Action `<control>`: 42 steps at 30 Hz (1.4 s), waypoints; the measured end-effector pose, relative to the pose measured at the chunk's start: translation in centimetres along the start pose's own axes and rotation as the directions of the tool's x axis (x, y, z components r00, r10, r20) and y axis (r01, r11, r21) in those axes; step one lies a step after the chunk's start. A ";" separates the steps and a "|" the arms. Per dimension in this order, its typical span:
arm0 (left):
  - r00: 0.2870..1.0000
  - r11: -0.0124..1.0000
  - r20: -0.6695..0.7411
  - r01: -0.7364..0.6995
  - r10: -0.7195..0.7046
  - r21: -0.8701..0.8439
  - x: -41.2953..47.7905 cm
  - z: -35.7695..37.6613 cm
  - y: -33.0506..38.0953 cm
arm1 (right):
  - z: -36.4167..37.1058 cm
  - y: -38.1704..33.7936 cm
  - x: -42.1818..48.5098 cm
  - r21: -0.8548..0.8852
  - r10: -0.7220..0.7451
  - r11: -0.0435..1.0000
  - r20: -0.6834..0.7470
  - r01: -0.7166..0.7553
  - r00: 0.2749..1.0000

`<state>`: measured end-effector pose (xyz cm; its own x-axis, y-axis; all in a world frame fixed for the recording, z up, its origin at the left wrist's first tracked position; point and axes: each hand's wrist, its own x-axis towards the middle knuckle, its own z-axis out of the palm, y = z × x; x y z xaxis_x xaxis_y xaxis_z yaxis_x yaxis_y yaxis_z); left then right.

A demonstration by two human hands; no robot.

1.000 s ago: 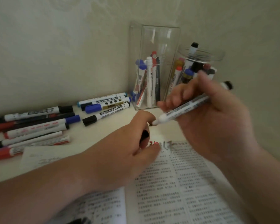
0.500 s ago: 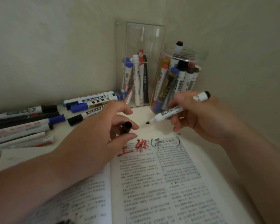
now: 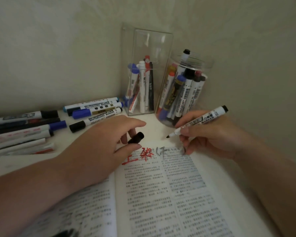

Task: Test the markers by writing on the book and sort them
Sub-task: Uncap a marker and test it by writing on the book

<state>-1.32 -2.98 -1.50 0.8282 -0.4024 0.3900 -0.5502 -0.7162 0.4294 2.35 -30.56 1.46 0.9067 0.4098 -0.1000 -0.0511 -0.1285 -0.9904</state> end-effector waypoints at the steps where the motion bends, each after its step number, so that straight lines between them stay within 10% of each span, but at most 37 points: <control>1: 1.000 1.000 -0.014 0.009 -0.009 -0.016 0.0 0.0 0.1 | -0.2 0.8 0.1 0.042 -0.015 0.999 -0.021 0.015 1.000; 42: 0.998 0.999 -0.060 0.003 0.000 0.041 0.2 0.3 -0.2 | -0.2 2.3 0.4 -0.252 -0.156 0.959 -0.077 0.132 0.985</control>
<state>-1.07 -3.11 -1.75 0.8203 -0.3672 0.4385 -0.5432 -0.7402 0.3963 2.64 -30.91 -0.81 0.9331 0.3540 0.0637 0.1765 -0.2963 -0.9386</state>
